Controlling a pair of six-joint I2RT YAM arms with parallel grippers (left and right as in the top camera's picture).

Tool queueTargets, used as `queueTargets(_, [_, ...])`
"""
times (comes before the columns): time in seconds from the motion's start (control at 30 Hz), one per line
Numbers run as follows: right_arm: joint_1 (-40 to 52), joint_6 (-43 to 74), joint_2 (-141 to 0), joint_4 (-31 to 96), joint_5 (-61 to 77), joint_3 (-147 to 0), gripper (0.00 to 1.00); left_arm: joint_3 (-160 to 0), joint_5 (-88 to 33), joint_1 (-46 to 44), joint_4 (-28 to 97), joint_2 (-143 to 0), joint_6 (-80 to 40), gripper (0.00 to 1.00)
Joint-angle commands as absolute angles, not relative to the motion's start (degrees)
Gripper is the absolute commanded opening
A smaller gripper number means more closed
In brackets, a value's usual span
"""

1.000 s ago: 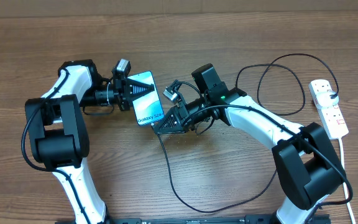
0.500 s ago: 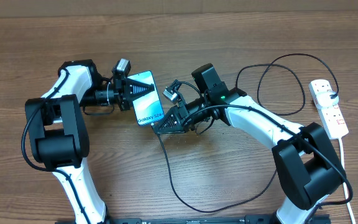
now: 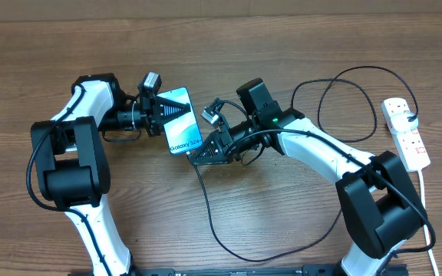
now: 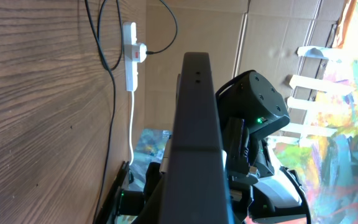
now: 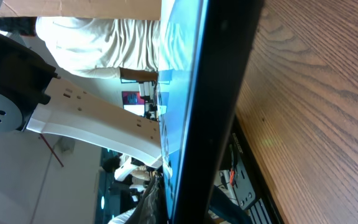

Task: Plug charger to phone and switch on socket

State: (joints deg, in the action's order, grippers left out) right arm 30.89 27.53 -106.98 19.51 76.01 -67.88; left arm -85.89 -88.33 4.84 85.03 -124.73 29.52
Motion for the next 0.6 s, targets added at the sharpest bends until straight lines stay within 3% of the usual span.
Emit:
queueTargets(0.0, [31.1, 28.4, -105.1, 18.4, 74.7, -69.1, 0.04, -86.4, -89.4, 4.5, 85.2, -122.5, 29.1, 0.04])
queueTargets(0.57, [29.8, 30.7, -105.1, 17.3, 72.6, -69.1, 0.04, -86.4, -88.8, 4.6, 85.2, -122.5, 28.0, 0.04])
